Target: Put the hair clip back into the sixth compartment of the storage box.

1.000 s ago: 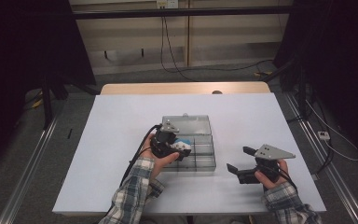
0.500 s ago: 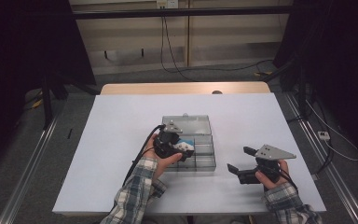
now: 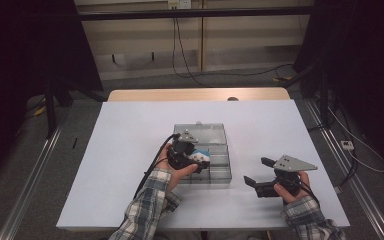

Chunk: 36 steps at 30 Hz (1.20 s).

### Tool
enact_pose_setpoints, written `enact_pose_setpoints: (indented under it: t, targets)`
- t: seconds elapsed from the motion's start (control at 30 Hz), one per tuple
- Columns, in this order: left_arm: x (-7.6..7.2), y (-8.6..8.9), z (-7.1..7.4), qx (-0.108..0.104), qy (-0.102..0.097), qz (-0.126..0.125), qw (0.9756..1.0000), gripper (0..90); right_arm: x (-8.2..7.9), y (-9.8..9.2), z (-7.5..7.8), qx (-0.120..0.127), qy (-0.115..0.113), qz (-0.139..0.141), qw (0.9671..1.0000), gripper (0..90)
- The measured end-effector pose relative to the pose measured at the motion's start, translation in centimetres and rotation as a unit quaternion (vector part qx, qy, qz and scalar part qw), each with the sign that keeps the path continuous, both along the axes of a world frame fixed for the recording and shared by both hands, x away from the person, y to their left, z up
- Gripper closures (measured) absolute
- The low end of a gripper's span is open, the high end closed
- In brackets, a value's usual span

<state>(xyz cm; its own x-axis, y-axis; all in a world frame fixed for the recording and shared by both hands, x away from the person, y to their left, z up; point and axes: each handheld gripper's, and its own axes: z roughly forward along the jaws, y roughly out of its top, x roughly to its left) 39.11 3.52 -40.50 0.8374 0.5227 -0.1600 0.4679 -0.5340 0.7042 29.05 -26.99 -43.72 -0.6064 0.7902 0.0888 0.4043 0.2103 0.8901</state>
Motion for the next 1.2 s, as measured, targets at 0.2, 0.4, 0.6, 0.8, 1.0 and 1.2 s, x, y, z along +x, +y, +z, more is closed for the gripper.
enact_pose_setpoints:
  t: [0.2, 0.4, 0.6, 0.8, 1.0, 1.2]
  targets:
    - [0.0, -0.2, 0.0, -0.001, 0.000, -0.002, 1.0000, 33.0, 0.0, 0.0, 0.0, 0.000, 0.000, 0.000, 1.0000, 7.1]
    - [-0.1, -0.5, 0.0, 0.002, 0.000, -0.005, 1.0000, 33.0, 0.0, 0.0, 0.0, 0.000, 0.000, 0.000, 1.0000, 7.1]
    - [-0.1, -0.7, -0.1, 0.001, 0.000, -0.007, 1.0000, 33.0, 0.0, 0.0, 0.0, -0.001, 0.000, 0.001, 1.0000, 7.1]
    - [-0.2, -0.9, -0.2, 0.002, 0.002, -0.010, 0.9999, 33.0, 0.0, 0.0, 0.0, 0.000, 0.001, 0.000, 1.0000, 7.1]
    - [-0.3, -1.1, -0.1, 0.001, 0.002, -0.013, 0.9999, 32.9, 0.0, 0.0, 0.0, 0.000, 0.000, 0.000, 1.0000, 7.1]
    - [-0.5, -1.5, -0.2, 0.003, 0.001, -0.019, 0.9998, 32.9, 0.0, 0.0, 0.0, 0.000, 0.000, 0.001, 1.0000, 7.1]
